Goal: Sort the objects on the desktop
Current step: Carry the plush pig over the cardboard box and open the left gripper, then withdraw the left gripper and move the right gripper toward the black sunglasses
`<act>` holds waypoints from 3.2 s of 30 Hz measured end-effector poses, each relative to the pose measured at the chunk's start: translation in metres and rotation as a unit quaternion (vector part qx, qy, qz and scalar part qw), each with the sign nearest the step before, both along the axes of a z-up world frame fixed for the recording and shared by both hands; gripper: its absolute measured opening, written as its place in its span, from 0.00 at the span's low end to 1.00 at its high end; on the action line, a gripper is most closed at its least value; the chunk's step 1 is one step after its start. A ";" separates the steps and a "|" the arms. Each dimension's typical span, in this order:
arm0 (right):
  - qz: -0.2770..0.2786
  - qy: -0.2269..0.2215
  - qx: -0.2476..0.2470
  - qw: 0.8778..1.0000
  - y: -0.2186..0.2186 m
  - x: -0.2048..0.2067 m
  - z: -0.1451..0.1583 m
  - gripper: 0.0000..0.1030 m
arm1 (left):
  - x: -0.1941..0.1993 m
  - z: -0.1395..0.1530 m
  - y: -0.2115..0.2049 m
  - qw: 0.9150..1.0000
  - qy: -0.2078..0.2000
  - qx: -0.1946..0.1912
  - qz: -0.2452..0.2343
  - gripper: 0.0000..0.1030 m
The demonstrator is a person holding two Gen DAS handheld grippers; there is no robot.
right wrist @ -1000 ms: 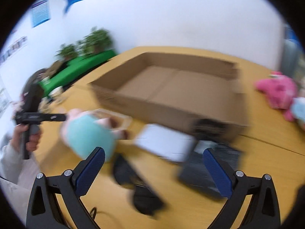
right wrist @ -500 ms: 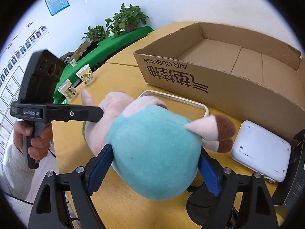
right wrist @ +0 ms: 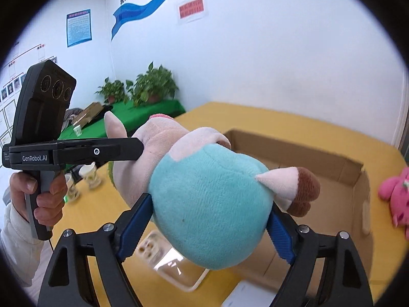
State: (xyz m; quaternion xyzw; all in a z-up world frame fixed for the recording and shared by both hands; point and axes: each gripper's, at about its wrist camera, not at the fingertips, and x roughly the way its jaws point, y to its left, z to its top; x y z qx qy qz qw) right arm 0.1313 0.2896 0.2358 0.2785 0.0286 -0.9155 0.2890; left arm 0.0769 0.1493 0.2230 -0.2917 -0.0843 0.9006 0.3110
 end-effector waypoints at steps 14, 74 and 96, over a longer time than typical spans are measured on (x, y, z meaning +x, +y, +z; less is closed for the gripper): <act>-0.007 0.019 0.000 1.000 -0.004 -0.184 0.056 0.82 | -0.191 0.038 0.014 0.999 0.024 -0.039 0.029 0.46; -0.169 -0.135 0.029 0.976 0.087 -0.011 -0.112 0.99 | -0.035 -0.156 0.023 0.981 -0.116 -0.114 0.101 0.69; -0.021 -0.143 0.039 0.989 0.123 0.128 -0.099 0.99 | 0.045 -0.146 0.045 0.992 -0.105 -0.068 0.003 0.72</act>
